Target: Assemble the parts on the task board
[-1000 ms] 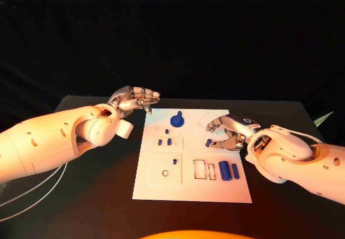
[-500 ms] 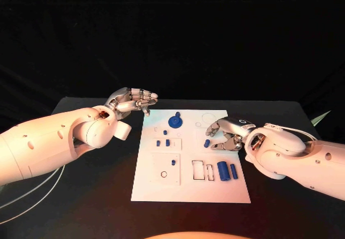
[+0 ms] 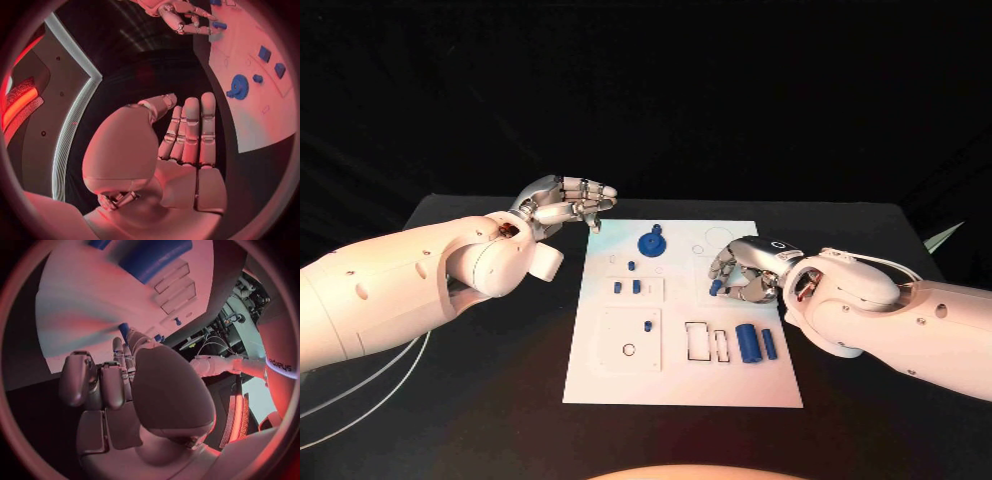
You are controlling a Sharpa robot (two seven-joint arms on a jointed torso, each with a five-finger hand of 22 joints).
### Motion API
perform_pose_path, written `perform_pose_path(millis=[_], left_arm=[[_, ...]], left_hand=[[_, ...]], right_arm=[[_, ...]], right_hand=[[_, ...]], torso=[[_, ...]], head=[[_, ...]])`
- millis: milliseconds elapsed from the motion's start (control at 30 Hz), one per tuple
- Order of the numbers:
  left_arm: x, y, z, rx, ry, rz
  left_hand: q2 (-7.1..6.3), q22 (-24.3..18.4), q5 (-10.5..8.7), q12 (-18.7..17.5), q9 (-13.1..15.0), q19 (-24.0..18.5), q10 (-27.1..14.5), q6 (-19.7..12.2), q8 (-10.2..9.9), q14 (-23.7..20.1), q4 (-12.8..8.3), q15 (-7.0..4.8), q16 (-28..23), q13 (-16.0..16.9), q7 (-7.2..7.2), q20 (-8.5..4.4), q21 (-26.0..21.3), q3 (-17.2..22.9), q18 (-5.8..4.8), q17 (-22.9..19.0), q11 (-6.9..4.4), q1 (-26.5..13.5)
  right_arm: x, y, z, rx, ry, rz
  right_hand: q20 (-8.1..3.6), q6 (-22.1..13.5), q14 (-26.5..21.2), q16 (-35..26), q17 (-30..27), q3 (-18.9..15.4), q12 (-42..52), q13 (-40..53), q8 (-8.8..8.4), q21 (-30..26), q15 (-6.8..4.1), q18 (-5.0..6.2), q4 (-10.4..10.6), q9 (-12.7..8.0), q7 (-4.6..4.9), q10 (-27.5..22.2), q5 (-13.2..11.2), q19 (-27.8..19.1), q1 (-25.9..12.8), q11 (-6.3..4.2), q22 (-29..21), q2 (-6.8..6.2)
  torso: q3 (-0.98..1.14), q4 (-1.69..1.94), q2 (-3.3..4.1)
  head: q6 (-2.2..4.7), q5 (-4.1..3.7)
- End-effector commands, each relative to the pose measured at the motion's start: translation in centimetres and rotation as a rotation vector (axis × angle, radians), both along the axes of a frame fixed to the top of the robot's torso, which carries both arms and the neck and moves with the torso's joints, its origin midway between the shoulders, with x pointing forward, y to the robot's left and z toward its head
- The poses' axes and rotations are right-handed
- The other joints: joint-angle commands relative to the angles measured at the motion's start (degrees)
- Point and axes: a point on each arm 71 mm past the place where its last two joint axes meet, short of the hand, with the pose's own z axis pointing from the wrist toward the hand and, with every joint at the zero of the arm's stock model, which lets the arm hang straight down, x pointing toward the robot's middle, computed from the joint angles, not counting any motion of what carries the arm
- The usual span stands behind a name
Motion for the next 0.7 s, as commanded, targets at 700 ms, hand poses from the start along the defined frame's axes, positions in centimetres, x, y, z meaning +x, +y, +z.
perform_pose_path(millis=[700], left_arm=[[-0.08,-0.17,0.12,-0.006,-0.007,-0.02]], left_hand=[[0.16,-0.07,0.1,0.26,-0.07,-0.06,-0.44,-0.28,0.22,-0.27,-0.1,0.27,0.15,-0.07,0.14,0.3,-0.34,-0.35,0.46,-0.09,0.0,0.02]], right_arm=[[-0.21,1.06,-0.91,-0.022,0.031,0.035]], right_hand=[[-0.5,1.27,2.02,0.41,0.06,5.96,-3.87,0.19,0.29,0.11,-0.28,-0.42,-0.71,0.33,0.08,2.74,-1.66,1.21,-3.25,-0.04,1.77,-2.55]], torso=[[-0.02,-0.04,0.0]], head=[[-0.3,-0.03]])
